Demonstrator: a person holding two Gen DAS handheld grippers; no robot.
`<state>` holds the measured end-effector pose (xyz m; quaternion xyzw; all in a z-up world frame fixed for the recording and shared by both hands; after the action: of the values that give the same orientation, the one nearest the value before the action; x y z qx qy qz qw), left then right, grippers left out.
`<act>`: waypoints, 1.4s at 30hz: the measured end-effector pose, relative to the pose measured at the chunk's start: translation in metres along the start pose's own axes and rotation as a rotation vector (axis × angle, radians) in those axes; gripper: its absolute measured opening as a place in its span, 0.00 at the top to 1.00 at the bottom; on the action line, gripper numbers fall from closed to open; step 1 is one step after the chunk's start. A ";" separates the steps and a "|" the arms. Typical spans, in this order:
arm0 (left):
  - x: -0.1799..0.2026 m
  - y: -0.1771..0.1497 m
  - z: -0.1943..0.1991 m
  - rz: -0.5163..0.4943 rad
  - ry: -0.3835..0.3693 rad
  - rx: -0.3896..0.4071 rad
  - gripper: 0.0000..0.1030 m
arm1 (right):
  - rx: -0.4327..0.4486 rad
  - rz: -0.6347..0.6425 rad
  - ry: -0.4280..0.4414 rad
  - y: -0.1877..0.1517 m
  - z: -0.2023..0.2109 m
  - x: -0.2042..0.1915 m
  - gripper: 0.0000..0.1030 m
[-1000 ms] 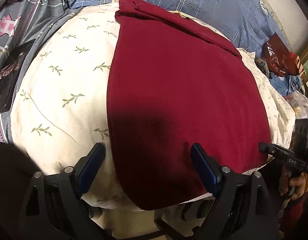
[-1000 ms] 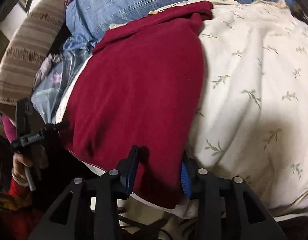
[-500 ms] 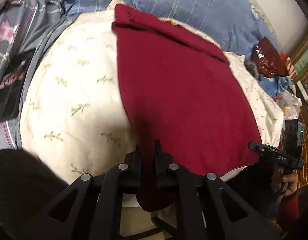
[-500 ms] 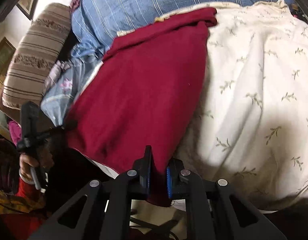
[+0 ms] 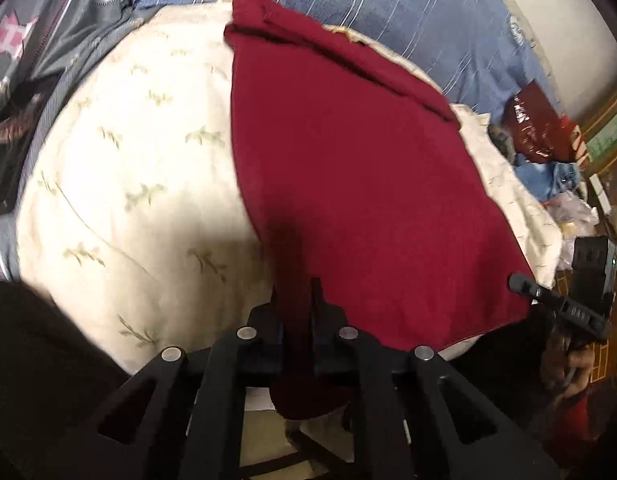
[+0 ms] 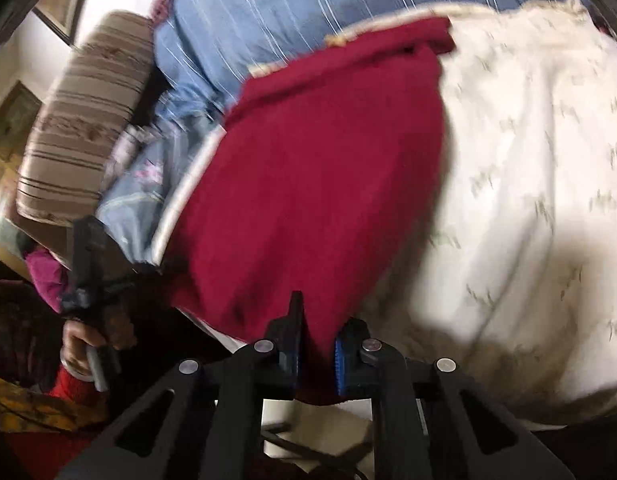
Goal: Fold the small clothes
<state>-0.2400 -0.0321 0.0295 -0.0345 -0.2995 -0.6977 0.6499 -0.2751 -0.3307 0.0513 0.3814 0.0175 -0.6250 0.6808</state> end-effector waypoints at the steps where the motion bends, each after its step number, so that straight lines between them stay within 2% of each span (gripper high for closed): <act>1: 0.002 0.005 0.006 -0.013 -0.013 0.027 0.93 | 0.029 0.004 0.021 0.008 0.006 -0.004 0.89; 5: 0.012 0.039 0.037 -0.025 -0.078 0.120 0.93 | 0.128 0.017 0.056 0.042 0.018 -0.017 0.89; 9: 0.017 0.085 0.046 -0.029 -0.099 0.194 0.93 | 0.246 0.022 0.043 0.099 0.024 -0.019 0.89; 12: 0.022 0.130 0.041 -0.038 -0.088 0.244 0.93 | 0.300 0.017 0.017 0.146 0.018 -0.009 0.90; 17: 0.015 0.210 0.008 0.003 -0.067 0.276 0.93 | 0.312 -0.015 -0.039 0.213 -0.012 0.026 0.90; 21: 0.004 0.250 -0.035 0.043 -0.051 0.260 0.93 | 0.312 -0.091 -0.071 0.260 -0.049 0.059 0.90; 24: -0.008 0.276 -0.067 0.068 -0.047 0.238 0.87 | 0.320 -0.169 -0.101 0.283 -0.076 0.087 0.85; 25: -0.012 0.281 -0.073 0.073 -0.032 0.237 0.73 | 0.305 -0.187 -0.115 0.288 -0.085 0.096 0.78; 26: -0.017 0.283 -0.074 0.076 -0.006 0.248 0.45 | 0.298 -0.191 -0.118 0.289 -0.088 0.099 0.72; 27: -0.023 0.285 -0.071 0.079 0.032 0.277 0.34 | 0.323 -0.181 -0.152 0.289 -0.085 0.103 0.52; 28: -0.028 0.287 -0.065 0.083 0.047 0.308 0.26 | 0.364 -0.167 -0.191 0.287 -0.076 0.104 0.40; 30: -0.035 0.290 -0.053 0.104 0.030 0.339 0.26 | 0.430 -0.158 -0.235 0.286 -0.055 0.106 0.36; 33: -0.035 0.286 -0.040 0.108 0.003 0.361 0.26 | 0.432 -0.115 -0.184 0.286 -0.039 0.092 0.40; 35: -0.030 0.280 -0.041 0.083 0.024 0.362 0.24 | 0.379 0.009 -0.218 0.283 -0.045 0.068 0.41; 37: -0.027 0.281 -0.055 0.061 0.040 0.325 0.24 | 0.298 0.091 -0.264 0.284 -0.069 0.053 0.50; 40: -0.032 0.283 -0.089 0.041 0.151 0.250 0.24 | 0.203 0.086 -0.326 0.293 -0.112 0.063 0.53; 42: -0.048 0.281 -0.110 0.063 0.238 0.198 0.24 | 0.165 0.039 -0.448 0.303 -0.133 0.094 0.53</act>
<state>0.0657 -0.0342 0.0234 0.1035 -0.2865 -0.6433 0.7024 0.0675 -0.3591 0.0605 0.2880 -0.1927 -0.6800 0.6461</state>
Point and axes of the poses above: each gripper's, at about its wrist camera, not at the fingertips, and z roughly against the way its jaws point, x to its right, y to its top, the point moved 4 cm from there along -z, roughly the way its jaws point, and after that the axes turned 2 degrees about z, right-handed, at the moved point
